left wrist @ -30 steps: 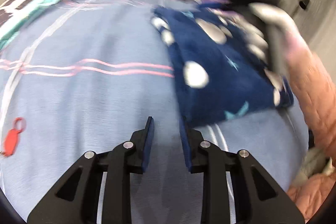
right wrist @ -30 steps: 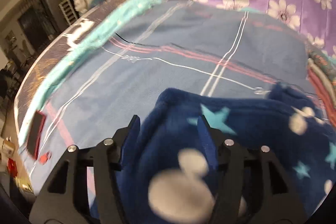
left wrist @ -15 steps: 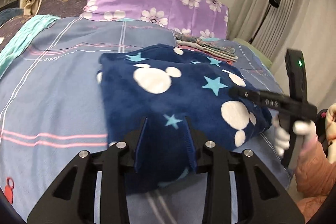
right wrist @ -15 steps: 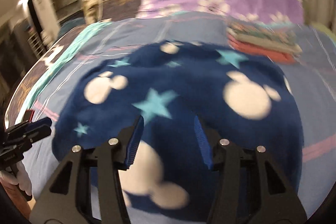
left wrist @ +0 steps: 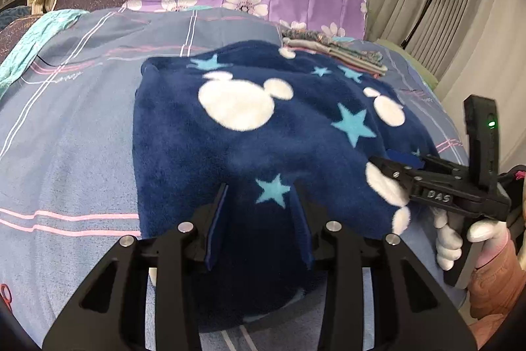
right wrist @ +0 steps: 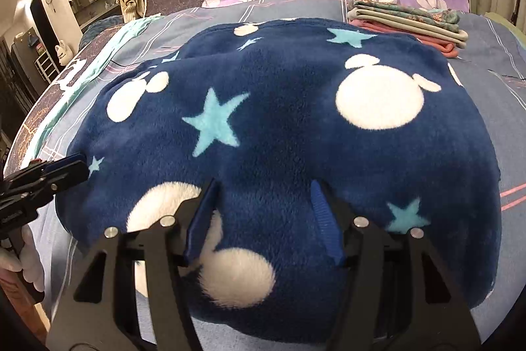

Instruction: Fold small clothes

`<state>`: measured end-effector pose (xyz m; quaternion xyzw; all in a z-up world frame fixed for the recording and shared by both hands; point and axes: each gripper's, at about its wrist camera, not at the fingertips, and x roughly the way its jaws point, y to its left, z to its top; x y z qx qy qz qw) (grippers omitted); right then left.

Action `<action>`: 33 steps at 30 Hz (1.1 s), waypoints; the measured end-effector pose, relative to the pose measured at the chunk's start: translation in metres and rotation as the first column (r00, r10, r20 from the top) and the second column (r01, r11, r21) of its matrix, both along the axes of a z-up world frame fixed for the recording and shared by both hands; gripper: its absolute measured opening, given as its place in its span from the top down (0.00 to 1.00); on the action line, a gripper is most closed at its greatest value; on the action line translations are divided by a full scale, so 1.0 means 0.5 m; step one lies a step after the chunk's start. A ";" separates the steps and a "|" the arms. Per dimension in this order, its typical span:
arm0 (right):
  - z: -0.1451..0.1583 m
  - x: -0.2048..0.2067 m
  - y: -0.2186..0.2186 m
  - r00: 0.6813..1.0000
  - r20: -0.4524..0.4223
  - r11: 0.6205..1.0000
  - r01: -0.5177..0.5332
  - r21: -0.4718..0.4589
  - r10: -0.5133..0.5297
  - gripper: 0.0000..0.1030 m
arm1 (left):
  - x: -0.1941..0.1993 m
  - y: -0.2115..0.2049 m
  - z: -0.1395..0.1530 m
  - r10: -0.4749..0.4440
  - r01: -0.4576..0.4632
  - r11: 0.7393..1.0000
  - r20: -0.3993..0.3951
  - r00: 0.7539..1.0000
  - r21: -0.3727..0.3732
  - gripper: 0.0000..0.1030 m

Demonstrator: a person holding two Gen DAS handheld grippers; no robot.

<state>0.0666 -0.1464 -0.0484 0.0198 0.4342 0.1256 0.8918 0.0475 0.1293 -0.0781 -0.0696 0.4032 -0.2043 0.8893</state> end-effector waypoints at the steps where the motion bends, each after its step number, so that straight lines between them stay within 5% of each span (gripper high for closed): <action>1: -0.001 -0.004 0.002 1.000 0.005 1.000 0.001 0.000 -0.001 0.42 | 0.000 -0.004 -0.004 0.000 0.000 1.000 0.002 1.000 0.004 0.62; 13: 0.012 -0.021 0.000 0.999 0.041 1.000 0.024 -0.009 -0.024 0.44 | -0.014 -0.030 -0.004 -0.016 0.014 0.997 0.028 0.999 0.081 0.52; 21: 0.095 -0.067 0.017 0.977 0.210 0.998 0.048 -0.026 -0.042 0.50 | -0.014 -0.040 -0.010 -0.037 0.033 0.995 0.039 0.999 0.092 0.45; 23: 0.063 -0.054 0.023 0.988 0.149 0.997 0.052 -0.049 -0.044 0.50 | -0.015 -0.044 -0.011 -0.039 0.035 0.995 0.043 0.998 0.096 0.44; 24: 0.013 -0.034 0.023 0.998 0.029 0.998 0.051 -0.045 -0.049 0.50 | -0.016 -0.045 -0.013 -0.043 0.038 0.995 0.046 0.998 0.095 0.43; 29: -0.011 -0.029 0.016 0.998 0.014 0.998 0.065 -0.006 -0.065 0.50 | -0.022 -0.041 -0.019 -0.053 0.048 0.995 0.063 0.997 0.086 0.42; 33: -0.003 -0.034 0.013 0.999 0.017 0.999 0.045 -0.005 -0.045 0.50 | -0.015 -0.007 0.007 -0.026 0.028 0.998 0.038 0.999 -0.051 0.43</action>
